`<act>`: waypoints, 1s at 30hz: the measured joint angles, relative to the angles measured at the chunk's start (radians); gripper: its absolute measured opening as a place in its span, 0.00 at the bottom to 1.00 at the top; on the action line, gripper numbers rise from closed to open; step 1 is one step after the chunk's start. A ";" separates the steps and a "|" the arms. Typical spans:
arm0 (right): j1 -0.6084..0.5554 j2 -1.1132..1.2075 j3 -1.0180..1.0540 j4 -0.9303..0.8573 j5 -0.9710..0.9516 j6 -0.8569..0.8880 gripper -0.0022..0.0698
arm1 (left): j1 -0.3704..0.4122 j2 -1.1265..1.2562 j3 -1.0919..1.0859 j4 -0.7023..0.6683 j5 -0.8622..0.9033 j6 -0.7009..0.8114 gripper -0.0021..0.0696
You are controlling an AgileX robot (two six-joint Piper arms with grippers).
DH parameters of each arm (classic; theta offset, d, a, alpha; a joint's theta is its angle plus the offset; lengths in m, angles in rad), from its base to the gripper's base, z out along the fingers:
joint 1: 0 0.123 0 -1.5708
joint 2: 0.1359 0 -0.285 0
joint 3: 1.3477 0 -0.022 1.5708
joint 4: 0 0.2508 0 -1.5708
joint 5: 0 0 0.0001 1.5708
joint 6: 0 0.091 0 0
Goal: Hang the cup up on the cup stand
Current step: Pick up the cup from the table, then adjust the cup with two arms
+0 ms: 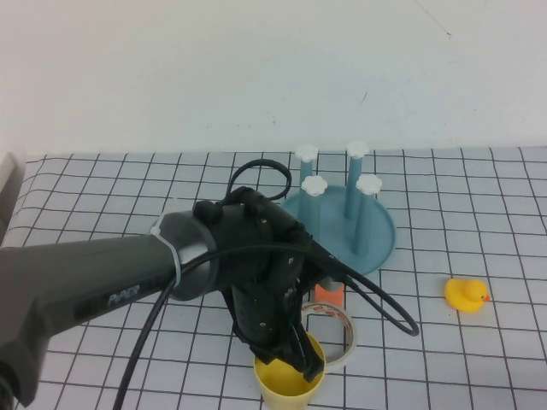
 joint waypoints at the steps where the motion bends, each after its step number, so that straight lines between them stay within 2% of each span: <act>1: 0.000 0.000 0.000 0.000 0.000 0.000 0.03 | 0.002 -0.002 0.000 -0.002 0.000 0.009 0.05; 6: 0.000 0.000 0.000 0.000 0.000 0.000 0.03 | 0.013 -0.073 0.000 0.007 -0.035 0.022 0.04; 17: 0.000 0.000 0.000 0.065 0.000 0.000 0.03 | 0.016 -0.421 0.017 0.105 -0.149 0.033 0.04; 23: 0.000 0.000 0.000 0.305 0.010 -0.033 0.03 | 0.016 -0.653 0.181 0.105 -0.211 0.033 0.04; 30: 0.000 0.000 0.000 0.666 0.081 -0.310 0.03 | 0.016 -0.910 0.464 0.094 -0.494 -0.012 0.04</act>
